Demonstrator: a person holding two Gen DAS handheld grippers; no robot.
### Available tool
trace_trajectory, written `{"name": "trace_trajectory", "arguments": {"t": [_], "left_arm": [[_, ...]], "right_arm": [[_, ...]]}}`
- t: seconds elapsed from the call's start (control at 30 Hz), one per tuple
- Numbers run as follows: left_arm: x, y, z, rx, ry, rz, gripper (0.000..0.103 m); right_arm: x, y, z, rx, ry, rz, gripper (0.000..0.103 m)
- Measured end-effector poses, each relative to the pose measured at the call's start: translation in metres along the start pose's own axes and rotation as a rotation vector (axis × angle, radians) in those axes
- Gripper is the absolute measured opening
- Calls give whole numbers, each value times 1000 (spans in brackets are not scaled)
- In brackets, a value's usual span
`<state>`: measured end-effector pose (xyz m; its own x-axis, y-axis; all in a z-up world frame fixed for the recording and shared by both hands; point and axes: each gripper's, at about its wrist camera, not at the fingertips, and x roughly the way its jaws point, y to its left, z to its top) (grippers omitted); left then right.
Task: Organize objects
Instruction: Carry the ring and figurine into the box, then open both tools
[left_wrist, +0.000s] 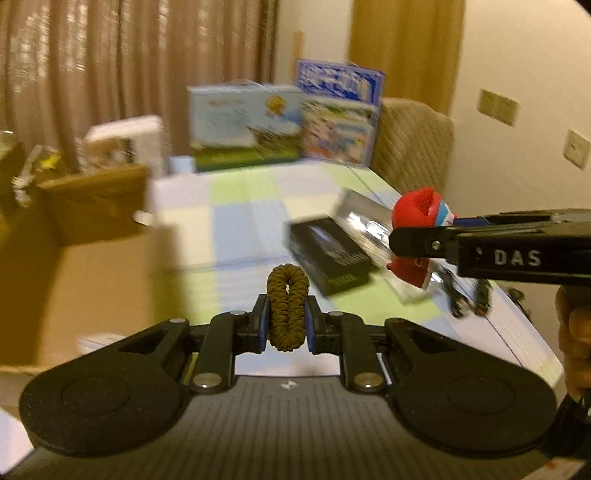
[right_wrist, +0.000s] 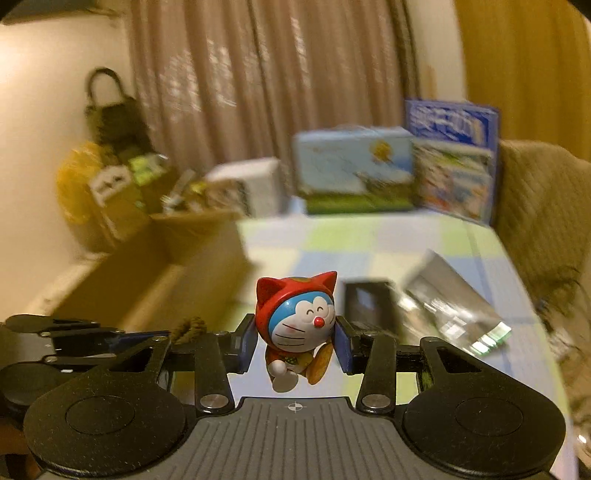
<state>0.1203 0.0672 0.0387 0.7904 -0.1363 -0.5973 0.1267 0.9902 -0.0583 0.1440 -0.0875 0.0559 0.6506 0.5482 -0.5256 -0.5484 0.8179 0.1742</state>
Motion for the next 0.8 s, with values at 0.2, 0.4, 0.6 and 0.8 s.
{"name": "trace_trajectory", "arguments": {"t": [0.2, 0.4, 0.6, 0.8], "left_arm": [[-39, 66, 15, -24, -34, 132, 15], [-56, 132, 13, -71, -25, 232, 15], [-49, 166, 4, -106, 4, 257, 16], [-42, 175, -9, -122, -1, 262, 44]], "right_arm": [[29, 62, 21, -10, -8, 178, 40], [69, 108, 26, -28, 39, 301, 40], [104, 124, 25, -19, 93, 349, 40], [120, 119, 22, 64, 92, 385, 72]]}}
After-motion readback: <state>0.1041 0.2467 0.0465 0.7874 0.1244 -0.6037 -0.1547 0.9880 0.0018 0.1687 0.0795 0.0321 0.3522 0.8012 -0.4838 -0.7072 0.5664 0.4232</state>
